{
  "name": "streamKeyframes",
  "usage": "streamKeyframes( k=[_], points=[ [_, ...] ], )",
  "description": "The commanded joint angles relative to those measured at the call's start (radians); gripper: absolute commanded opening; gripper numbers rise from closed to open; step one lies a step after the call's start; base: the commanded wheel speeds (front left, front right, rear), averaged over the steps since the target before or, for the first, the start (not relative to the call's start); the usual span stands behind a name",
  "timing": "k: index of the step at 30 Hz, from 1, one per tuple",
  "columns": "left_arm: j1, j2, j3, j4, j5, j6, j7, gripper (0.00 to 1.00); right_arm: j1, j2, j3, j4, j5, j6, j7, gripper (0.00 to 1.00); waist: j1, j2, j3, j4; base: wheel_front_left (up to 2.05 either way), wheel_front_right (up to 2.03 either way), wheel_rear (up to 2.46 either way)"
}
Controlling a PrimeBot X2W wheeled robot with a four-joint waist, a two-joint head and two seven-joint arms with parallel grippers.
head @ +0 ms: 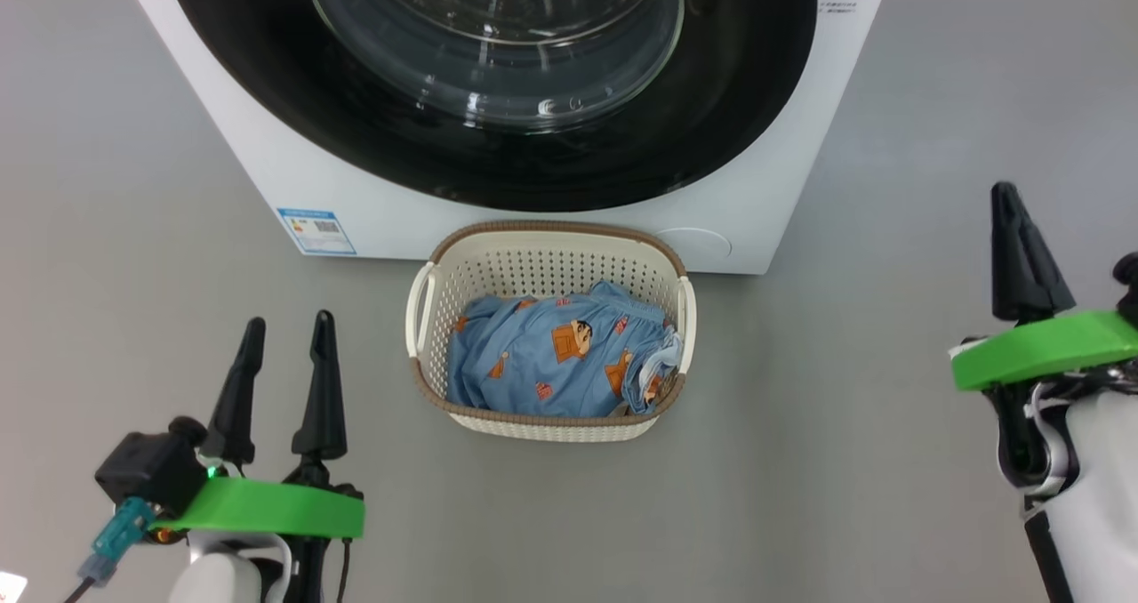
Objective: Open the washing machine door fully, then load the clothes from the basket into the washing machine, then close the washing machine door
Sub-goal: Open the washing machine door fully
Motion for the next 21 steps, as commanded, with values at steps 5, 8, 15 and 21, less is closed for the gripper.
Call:
streamKeyframes(
  k=[5,8,15,21],
  points=[
    [-0.056,0.027,0.030,-0.041,0.006,-0.002,-0.006,1.00,-0.079,-0.032,0.021,-0.020,0.124,0.006,-0.008,0.00,0.0000,0.0000,0.044,0.019,0.00,0.00,0.00],
    [-0.063,0.028,0.028,-0.048,0.005,-0.002,-0.006,1.00,-0.128,-0.060,0.046,-0.013,0.216,0.006,0.009,0.00,0.0000,0.0000,0.065,0.025,0.00,0.00,0.00],
    [-0.086,0.026,0.023,-0.063,0.006,-0.002,-0.006,1.00,-0.249,-0.140,0.077,0.018,0.475,0.006,0.103,0.00,0.0000,0.0000,0.115,0.042,0.00,0.00,0.00],
    [-0.107,0.022,0.023,-0.081,0.005,-0.002,-0.006,1.00,-0.344,-0.190,0.090,0.031,0.673,0.006,0.189,0.00,0.0000,0.0000,0.168,0.058,0.00,0.00,0.00]
  ],
)
